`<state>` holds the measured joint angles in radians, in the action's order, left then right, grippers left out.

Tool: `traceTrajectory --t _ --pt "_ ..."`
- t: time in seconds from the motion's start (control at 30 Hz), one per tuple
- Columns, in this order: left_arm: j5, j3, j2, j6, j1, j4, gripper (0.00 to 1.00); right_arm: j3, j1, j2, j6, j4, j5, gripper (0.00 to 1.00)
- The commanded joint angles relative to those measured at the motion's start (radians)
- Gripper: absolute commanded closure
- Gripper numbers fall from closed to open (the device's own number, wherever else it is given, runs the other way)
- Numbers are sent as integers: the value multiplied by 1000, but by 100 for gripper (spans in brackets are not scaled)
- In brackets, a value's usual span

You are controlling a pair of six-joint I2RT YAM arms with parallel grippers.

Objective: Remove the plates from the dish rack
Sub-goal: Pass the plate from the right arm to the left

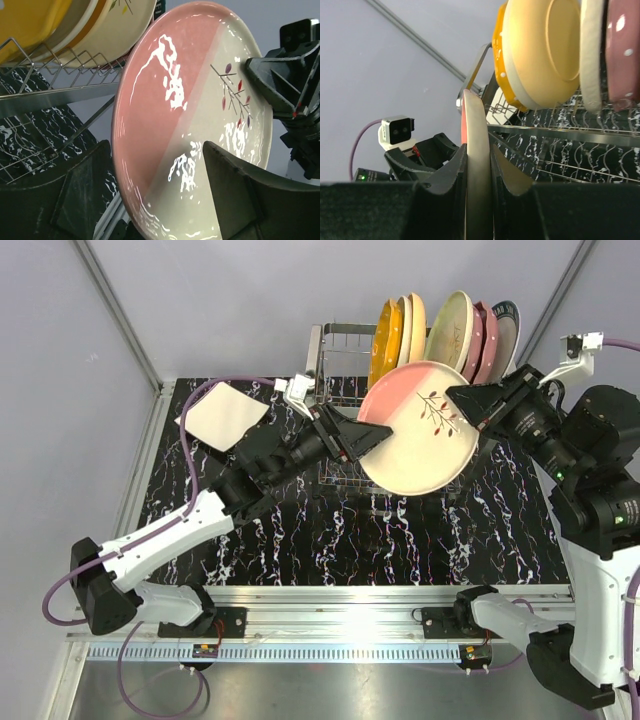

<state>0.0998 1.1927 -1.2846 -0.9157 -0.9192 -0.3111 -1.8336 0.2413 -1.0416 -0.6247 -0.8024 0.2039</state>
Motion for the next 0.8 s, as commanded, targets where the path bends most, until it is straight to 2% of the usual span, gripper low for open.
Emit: traceTrajectory --t 0.0,0.07,0.2,0.23,0.27,0.33,0.43,0.53,0.57,0.67,0.7,0.77 --pt "-14 27 33 -43 -4 -120 32 10 -13 22 -95 215 101 100" --pt "-8 19 59 -51 -3 -128 39 26 -16 22 -92 232 109 100" --pt "27 -2 108 -67 -3 -129 63 65 -20 29 -78 275 149 100" --pt "35 -14 119 -66 -4 -128 78 76 -20 28 -72 282 153 100" --pt "40 -21 135 -68 -4 -126 87 82 -20 32 -66 290 160 100" --pt "58 -39 178 -65 -1 -114 97 109 -22 41 -30 316 181 100" --pt "64 -64 246 -45 -3 -82 100 157 -22 52 23 361 238 87" --pt "77 -88 306 -35 -3 -54 100 195 -27 61 77 400 322 69" --pt "74 -97 324 -37 -1 -46 100 204 -28 63 91 410 365 55" --pt "48 -143 395 -52 3 -46 100 238 -37 68 146 450 462 32" --pt "26 -154 412 -58 8 -43 100 256 -39 69 167 469 517 19" --pt "0 -182 468 -58 11 -34 100 269 -48 75 204 479 578 12"
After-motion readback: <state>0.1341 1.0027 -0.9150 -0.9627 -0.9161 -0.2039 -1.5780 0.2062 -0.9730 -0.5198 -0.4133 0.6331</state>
